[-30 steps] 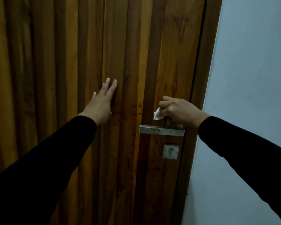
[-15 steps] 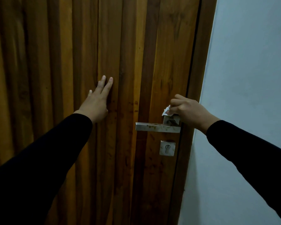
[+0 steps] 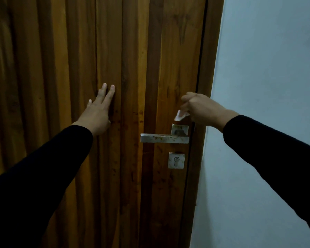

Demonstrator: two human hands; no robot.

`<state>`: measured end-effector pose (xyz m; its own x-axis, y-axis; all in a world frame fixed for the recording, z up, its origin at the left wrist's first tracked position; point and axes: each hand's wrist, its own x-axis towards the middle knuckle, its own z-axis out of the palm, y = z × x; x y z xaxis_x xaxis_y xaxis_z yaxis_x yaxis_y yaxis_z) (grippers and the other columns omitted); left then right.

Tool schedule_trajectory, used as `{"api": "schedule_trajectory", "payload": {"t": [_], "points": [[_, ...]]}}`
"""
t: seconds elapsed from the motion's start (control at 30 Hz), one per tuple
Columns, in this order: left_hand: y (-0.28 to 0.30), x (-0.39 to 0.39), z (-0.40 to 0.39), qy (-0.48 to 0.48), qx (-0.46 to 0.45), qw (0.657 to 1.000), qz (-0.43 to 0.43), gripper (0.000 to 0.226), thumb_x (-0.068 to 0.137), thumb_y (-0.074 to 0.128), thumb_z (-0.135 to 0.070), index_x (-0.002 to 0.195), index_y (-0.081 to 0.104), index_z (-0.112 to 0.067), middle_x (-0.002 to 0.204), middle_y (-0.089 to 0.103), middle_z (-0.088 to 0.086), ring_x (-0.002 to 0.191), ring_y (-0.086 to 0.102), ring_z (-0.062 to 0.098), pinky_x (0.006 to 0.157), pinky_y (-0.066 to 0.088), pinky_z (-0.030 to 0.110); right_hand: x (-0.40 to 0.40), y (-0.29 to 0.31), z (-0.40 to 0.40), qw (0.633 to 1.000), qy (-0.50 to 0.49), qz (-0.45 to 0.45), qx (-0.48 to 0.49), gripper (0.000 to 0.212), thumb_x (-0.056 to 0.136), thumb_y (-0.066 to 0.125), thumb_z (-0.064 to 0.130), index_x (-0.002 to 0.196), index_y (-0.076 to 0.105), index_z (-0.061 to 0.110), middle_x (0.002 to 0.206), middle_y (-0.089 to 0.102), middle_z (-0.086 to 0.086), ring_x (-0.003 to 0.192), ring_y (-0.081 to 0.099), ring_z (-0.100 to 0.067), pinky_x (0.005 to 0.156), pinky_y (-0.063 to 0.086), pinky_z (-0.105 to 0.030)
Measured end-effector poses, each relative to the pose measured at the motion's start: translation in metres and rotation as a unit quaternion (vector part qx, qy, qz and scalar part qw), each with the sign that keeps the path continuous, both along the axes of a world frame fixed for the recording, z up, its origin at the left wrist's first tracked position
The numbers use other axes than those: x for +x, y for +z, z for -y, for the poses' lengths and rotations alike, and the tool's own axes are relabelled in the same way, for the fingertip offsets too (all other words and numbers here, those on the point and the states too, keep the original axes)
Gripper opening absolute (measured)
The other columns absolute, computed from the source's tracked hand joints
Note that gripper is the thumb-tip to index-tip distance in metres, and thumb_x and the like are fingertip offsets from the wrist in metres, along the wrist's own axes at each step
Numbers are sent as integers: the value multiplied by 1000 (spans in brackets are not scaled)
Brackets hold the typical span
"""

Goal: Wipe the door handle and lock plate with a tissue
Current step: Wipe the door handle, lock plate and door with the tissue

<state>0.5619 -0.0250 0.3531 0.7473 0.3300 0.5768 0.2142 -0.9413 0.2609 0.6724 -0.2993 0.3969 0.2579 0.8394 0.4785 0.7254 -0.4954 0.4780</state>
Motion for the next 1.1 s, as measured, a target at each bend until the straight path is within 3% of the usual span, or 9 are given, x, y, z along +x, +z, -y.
{"api": "schedule_trajectory", "payload": {"t": [0.1, 0.2, 0.43, 0.6, 0.77, 0.97, 1.1], "points": [[0, 1, 1, 4, 6, 1000, 4, 101, 85, 52, 8, 145, -17, -33, 153, -27, -5, 143, -8, 24, 115, 5, 45, -11, -1, -21, 997, 66, -16, 41, 25, 90, 54, 6, 108, 69, 14, 96, 54, 0, 88, 44, -9, 64, 28, -10], [0, 2, 0, 0, 19, 1000, 12, 101, 84, 52, 8, 145, -18, -31, 153, -26, -3, 143, -7, 22, 115, 4, 44, -12, -10, -43, 995, 95, -22, -6, 23, 92, 54, 11, 110, 67, 15, 109, 58, -2, 98, 47, -8, 72, 30, -9], [-3, 2, -2, -7, 31, 999, 23, 101, 84, 52, 9, 145, -19, -31, 154, -26, -2, 144, -7, 23, 115, 4, 44, -3, -22, -57, 984, 52, 41, -166, 23, 94, 50, 22, 109, 66, 17, 112, 55, 1, 103, 44, -10, 78, 30, -13], [-1, -1, 5, 8, 5, 1000, 8, 99, 87, 52, 6, 145, -17, -34, 153, -26, -6, 142, -5, 26, 114, 11, 46, -4, -14, -54, 966, -5, 49, -255, 23, 94, 49, 16, 111, 65, 18, 116, 54, 3, 109, 42, -10, 77, 25, -13], [-3, -2, 7, 14, 9, 1000, 14, 97, 88, 50, 7, 145, -17, -33, 153, -26, -6, 142, -4, 28, 113, 14, 47, 5, -6, -43, 976, 5, -11, -218, 25, 86, 59, 5, 99, 69, 23, 108, 57, 4, 103, 45, -11, 83, 38, -19], [-3, 1, 3, 9, 17, 1000, 19, 98, 87, 50, 7, 145, -18, -33, 153, -26, -4, 143, -6, 26, 115, 8, 46, 10, -8, -38, 975, 17, 12, -223, 21, 83, 62, 4, 93, 70, 21, 103, 56, 5, 100, 45, -11, 74, 37, -17], [-3, -2, 6, 10, 11, 1000, 14, 98, 87, 49, 8, 146, -17, -33, 153, -25, -5, 142, -4, 28, 114, 13, 46, 10, -12, -30, 979, 62, 34, -193, 15, 84, 62, 7, 91, 71, 16, 100, 60, 0, 92, 46, -13, 67, 33, -18]]}}
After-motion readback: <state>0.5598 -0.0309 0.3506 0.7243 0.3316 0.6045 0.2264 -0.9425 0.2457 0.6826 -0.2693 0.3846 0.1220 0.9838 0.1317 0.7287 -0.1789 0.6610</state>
